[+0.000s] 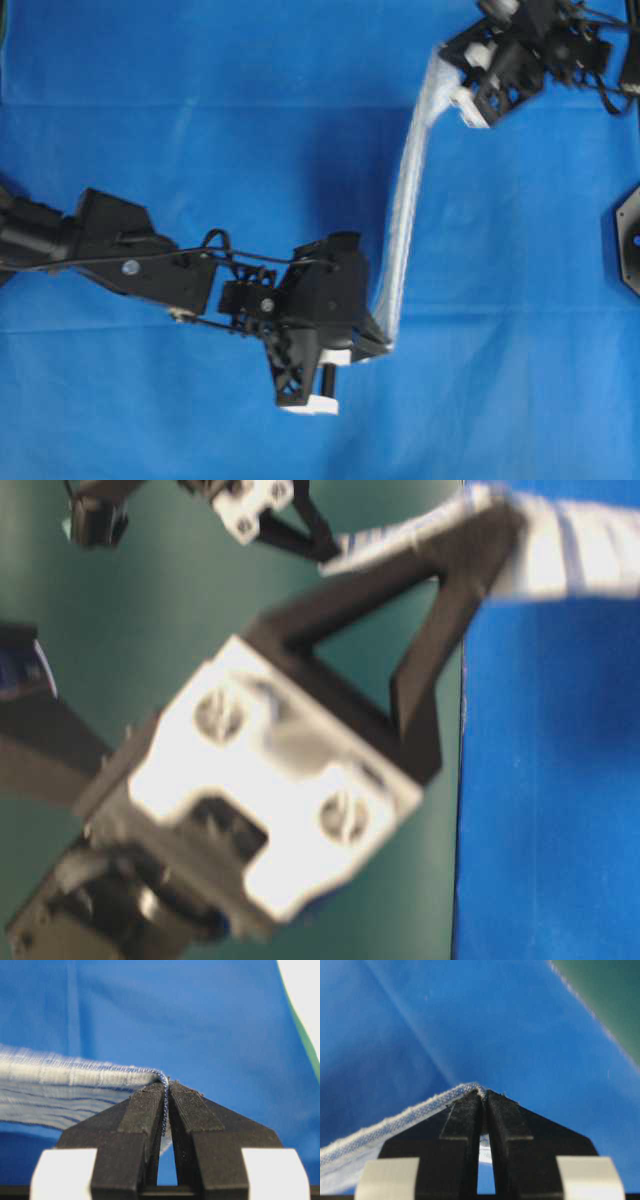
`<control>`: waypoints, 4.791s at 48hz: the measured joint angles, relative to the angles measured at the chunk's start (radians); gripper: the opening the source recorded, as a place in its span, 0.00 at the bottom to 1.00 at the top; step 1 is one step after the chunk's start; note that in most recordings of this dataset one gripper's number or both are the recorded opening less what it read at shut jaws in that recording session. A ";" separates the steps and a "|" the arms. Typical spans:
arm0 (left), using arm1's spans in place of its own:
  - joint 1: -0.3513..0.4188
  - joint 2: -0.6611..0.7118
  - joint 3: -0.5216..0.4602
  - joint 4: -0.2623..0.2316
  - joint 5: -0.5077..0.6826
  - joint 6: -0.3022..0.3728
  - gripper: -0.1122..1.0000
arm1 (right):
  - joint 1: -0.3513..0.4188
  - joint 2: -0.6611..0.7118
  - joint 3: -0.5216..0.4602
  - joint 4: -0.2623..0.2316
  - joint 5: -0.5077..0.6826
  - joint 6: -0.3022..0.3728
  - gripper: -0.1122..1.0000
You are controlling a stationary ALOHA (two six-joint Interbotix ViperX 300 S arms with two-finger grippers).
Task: Fold the blue towel.
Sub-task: 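Lift the strip and rotate it vertical, laying it down lengthwise, then open both grippers and withdraw them to the sides, then grasp the top corners of the vertical strip with both grippers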
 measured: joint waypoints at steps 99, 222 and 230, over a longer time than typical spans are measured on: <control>0.015 0.150 0.067 0.000 -0.078 -0.058 0.11 | -0.008 0.350 -0.189 -0.003 -0.041 -0.012 0.15; 0.597 -0.071 0.383 0.000 -0.430 0.135 0.93 | -0.140 0.106 0.207 -0.029 -0.399 -0.020 0.70; 0.652 0.058 0.313 -0.002 -0.430 0.135 0.93 | -0.198 0.256 0.156 -0.031 -0.442 -0.040 0.70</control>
